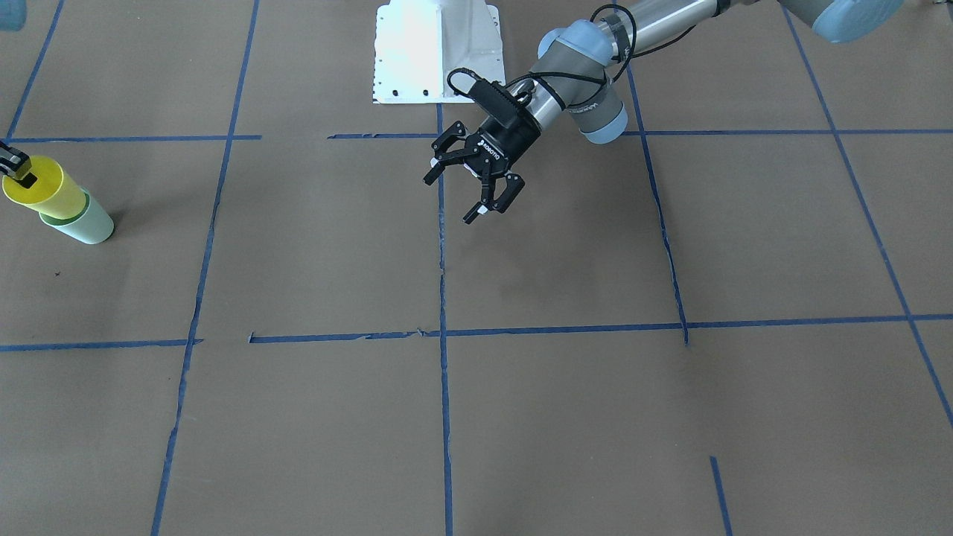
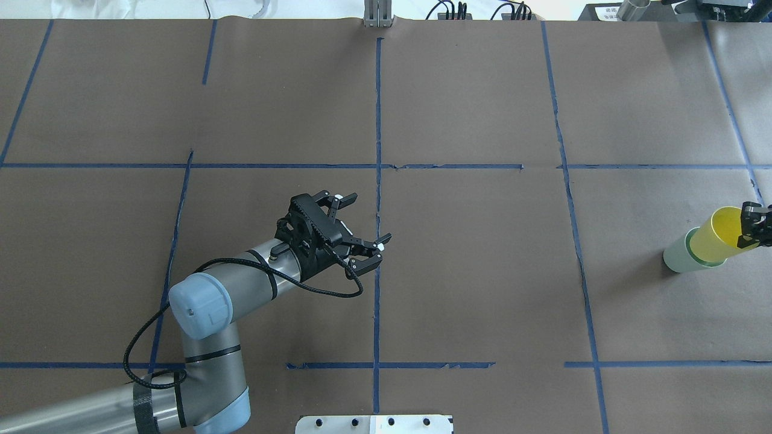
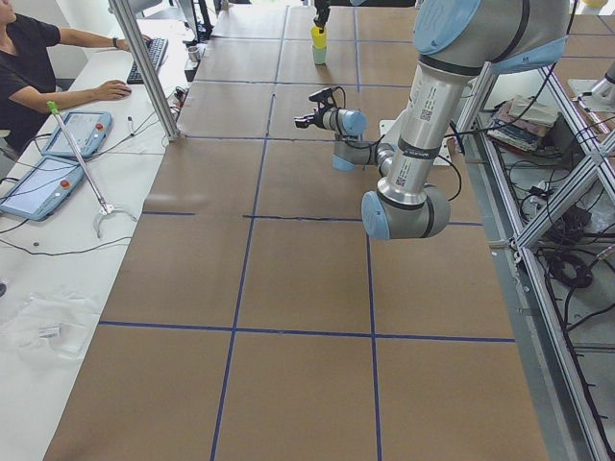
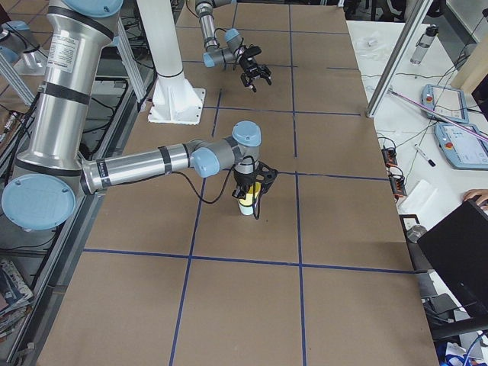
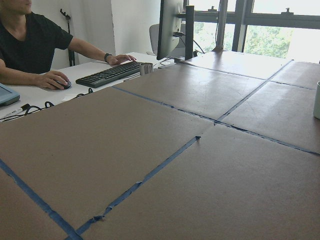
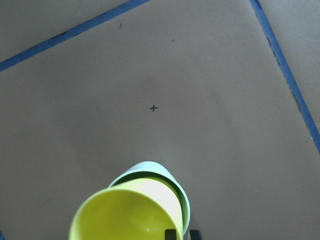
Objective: Transfer and stack yellow cup on green cup
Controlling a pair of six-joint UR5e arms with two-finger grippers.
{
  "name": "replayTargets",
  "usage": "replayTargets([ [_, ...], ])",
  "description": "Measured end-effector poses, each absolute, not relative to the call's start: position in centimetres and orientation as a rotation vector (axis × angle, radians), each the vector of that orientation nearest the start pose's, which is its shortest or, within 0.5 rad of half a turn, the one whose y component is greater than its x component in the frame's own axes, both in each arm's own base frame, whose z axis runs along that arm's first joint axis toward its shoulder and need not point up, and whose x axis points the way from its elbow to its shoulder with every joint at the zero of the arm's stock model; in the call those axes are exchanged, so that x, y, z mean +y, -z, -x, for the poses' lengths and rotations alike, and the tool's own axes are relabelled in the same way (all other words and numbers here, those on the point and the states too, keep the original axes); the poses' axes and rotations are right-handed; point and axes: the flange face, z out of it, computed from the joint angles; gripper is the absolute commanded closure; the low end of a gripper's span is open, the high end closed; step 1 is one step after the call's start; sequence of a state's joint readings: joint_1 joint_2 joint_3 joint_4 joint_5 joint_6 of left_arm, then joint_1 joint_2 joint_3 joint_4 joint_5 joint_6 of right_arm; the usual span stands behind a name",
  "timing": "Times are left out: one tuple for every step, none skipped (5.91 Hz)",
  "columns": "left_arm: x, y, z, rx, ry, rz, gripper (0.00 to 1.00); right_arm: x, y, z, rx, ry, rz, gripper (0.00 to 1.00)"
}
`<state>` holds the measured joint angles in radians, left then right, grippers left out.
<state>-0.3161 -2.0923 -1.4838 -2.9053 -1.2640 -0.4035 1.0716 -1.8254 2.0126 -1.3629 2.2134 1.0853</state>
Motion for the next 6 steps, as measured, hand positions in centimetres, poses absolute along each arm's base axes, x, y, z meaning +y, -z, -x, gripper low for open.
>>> replayTargets([
  [-35.4,-24.9,-55.8,1.147,-0.346,-1.353,0.0,-38.7,-53.8,12.8,-0.719,-0.437,0.19,0.0],
  [-35.5,-24.9,-55.8,1.144,-0.347,-1.352,0.0,-38.7,-53.8,12.8,-0.719,-0.439,0.189,0.0],
  [-35.7,-25.2,-55.8,1.131,-0.349,-1.348,0.0,-38.8,-53.0,12.8,-0.732,-0.431,0.176,0.0],
  [-37.1,-26.2,-55.3,1.093,-0.346,-1.341,0.0,-38.9,-51.7,12.9,-0.751,-0.42,0.152,0.0],
  [-40.4,-27.9,-54.1,1.004,-0.338,-1.318,0.0,-39.1,-50.2,12.9,-0.771,-0.409,0.128,0.0],
  [-44.5,-29.5,-52.5,0.903,-0.343,-1.259,0.0,-39.5,-49.5,12.7,-0.782,-0.408,0.11,0.0],
])
